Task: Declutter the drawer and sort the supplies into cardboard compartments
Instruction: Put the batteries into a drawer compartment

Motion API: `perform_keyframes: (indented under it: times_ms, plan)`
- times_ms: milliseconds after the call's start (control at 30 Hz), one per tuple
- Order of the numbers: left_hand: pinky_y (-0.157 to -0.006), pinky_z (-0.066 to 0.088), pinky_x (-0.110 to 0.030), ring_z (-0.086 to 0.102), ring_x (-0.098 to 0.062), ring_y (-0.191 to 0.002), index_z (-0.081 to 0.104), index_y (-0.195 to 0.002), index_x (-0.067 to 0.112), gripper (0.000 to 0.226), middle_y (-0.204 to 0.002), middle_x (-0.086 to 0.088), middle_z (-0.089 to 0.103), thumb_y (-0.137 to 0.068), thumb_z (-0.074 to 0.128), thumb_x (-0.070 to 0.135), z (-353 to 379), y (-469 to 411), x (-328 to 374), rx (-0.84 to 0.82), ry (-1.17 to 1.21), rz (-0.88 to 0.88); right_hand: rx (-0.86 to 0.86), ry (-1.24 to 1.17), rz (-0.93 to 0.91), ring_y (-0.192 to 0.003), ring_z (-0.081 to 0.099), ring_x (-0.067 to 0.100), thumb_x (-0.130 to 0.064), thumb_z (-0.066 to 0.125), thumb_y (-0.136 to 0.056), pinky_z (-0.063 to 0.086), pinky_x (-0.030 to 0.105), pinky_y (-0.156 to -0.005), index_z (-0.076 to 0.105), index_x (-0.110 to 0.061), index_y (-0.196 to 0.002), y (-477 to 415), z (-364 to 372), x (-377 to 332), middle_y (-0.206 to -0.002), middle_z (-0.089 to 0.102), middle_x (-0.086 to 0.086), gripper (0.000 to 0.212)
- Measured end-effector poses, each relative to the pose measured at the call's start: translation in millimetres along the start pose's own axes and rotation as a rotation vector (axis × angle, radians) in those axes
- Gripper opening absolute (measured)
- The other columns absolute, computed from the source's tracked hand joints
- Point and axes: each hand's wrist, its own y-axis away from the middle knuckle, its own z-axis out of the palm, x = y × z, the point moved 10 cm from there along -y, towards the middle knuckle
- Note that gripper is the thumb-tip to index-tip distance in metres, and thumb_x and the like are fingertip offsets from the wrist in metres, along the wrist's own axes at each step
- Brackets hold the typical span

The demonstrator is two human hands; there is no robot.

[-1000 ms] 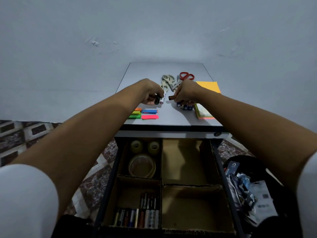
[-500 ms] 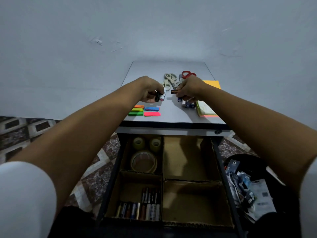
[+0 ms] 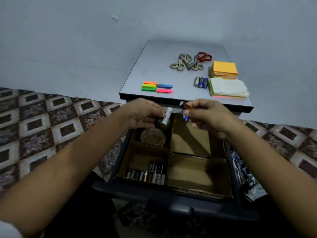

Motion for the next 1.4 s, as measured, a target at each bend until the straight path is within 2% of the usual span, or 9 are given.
perform_keyframes:
  times_ms: [133, 300, 400, 567, 767, 867, 967, 1167, 1400]
  plan:
    - [-0.063, 0.047, -0.026, 0.056, -0.015, -0.084, 0.063, -0.08, 0.014, 0.012, -0.085, -0.002, 0.063, -0.08, 0.069, 0.004, 7.3, 8.0, -71.3, 0.015, -0.1, -0.127, -0.034, 0.022, 0.031, -0.072, 0.061, 0.011, -0.004, 0.064, -0.083, 0.049, 0.02, -0.057, 0.065, -0.017, -0.093, 28.9, 25.2, 46.4, -0.085, 0.066, 0.0, 0.016]
    - [-0.063, 0.048, -0.029, 0.053, -0.016, -0.077, 0.061, -0.076, 0.011, 0.011, -0.079, -0.003, 0.058, -0.08, 0.07, 0.007, 13.9, 1.8, -128.7, 0.049, -0.255, -0.222, -0.014, 0.021, 0.123, -0.07, 0.058, 0.01, -0.005, 0.064, -0.085, 0.048, 0.02, -0.059, 0.062, -0.022, -0.088, 43.0, 45.8, 91.4, -0.083, 0.064, 0.0, 0.017]
    - [-0.055, 0.042, -0.024, 0.05, -0.013, -0.069, 0.06, -0.073, 0.01, 0.013, -0.074, -0.002, 0.055, -0.082, 0.069, 0.008, 7.4, -7.1, -140.9, 0.096, -0.364, -0.211, -0.004, 0.04, 0.128, -0.063, 0.055, 0.009, -0.006, 0.065, -0.084, 0.047, 0.024, -0.06, 0.064, -0.022, -0.089, 44.7, 49.8, 103.7, -0.08, 0.062, 0.001, 0.017]
    - [-0.064, 0.037, -0.029, 0.048, -0.023, -0.068, 0.053, -0.073, 0.007, 0.016, -0.075, -0.013, 0.052, -0.083, 0.065, 0.009, -2.6, -14.8, -148.7, 0.169, -0.489, -0.18, 0.002, 0.035, 0.119, -0.065, 0.054, 0.009, -0.006, 0.065, -0.084, 0.047, 0.024, -0.061, 0.064, -0.021, -0.093, 44.4, 51.2, 109.7, -0.083, 0.061, 0.003, 0.017]
    - [-0.065, 0.037, -0.029, 0.046, -0.018, -0.067, 0.043, -0.072, 0.009, 0.023, -0.065, -0.003, 0.043, -0.091, 0.055, 0.011, -3.7, -11.5, -149.0, 0.222, -0.606, -0.144, 0.006, 0.043, 0.11, -0.065, 0.055, 0.009, -0.009, 0.066, -0.084, 0.046, 0.024, -0.061, 0.065, -0.024, -0.091, 42.2, 52.4, 115.2, -0.081, 0.06, 0.001, 0.016]
    - [-0.062, 0.035, -0.028, 0.046, -0.019, -0.068, 0.043, -0.068, 0.008, 0.025, -0.065, -0.003, 0.043, -0.091, 0.053, 0.01, -3.6, -14.9, -150.0, 0.208, -0.601, -0.143, -0.001, 0.039, 0.096, -0.063, 0.054, 0.009, -0.008, 0.065, -0.085, 0.045, 0.023, -0.058, 0.066, -0.022, -0.091, 42.0, 53.3, 114.8, -0.08, 0.059, 0.001, 0.016]
    - [-0.054, 0.033, -0.026, 0.044, -0.02, -0.066, 0.048, -0.078, 0.004, 0.013, -0.066, -0.005, 0.042, -0.09, 0.048, 0.005, -5.1, -16.3, -153.5, 0.187, -0.565, -0.176, -0.008, 0.032, 0.097, -0.064, 0.054, 0.009, -0.009, 0.065, -0.085, 0.044, 0.021, -0.056, 0.066, -0.019, -0.097, 42.5, 51.9, 116.0, -0.082, 0.06, 0.002, 0.016]
    - [-0.057, 0.032, -0.027, 0.037, -0.017, -0.06, 0.046, -0.075, 0.006, 0.018, -0.068, -0.006, 0.041, -0.091, 0.041, -0.001, -4.0, -14.7, -156.7, 0.16, -0.492, -0.234, -0.002, 0.012, 0.107, -0.064, 0.055, 0.008, -0.01, 0.065, -0.085, 0.044, 0.022, -0.057, 0.065, -0.023, -0.094, 42.4, 50.6, 117.7, -0.083, 0.061, 0.002, 0.016]
    - [-0.058, 0.033, -0.027, 0.04, -0.019, -0.059, 0.052, -0.08, 0.002, 0.018, -0.069, -0.009, 0.044, -0.091, 0.039, -0.003, -5.4, -9.8, -153.9, 0.149, -0.421, -0.239, -0.015, -0.049, 0.123, -0.062, 0.054, 0.008, -0.006, 0.064, -0.085, 0.047, 0.019, -0.056, 0.065, -0.016, -0.097, 40.5, 56.3, 112.9, -0.082, 0.061, 0.005, 0.015]
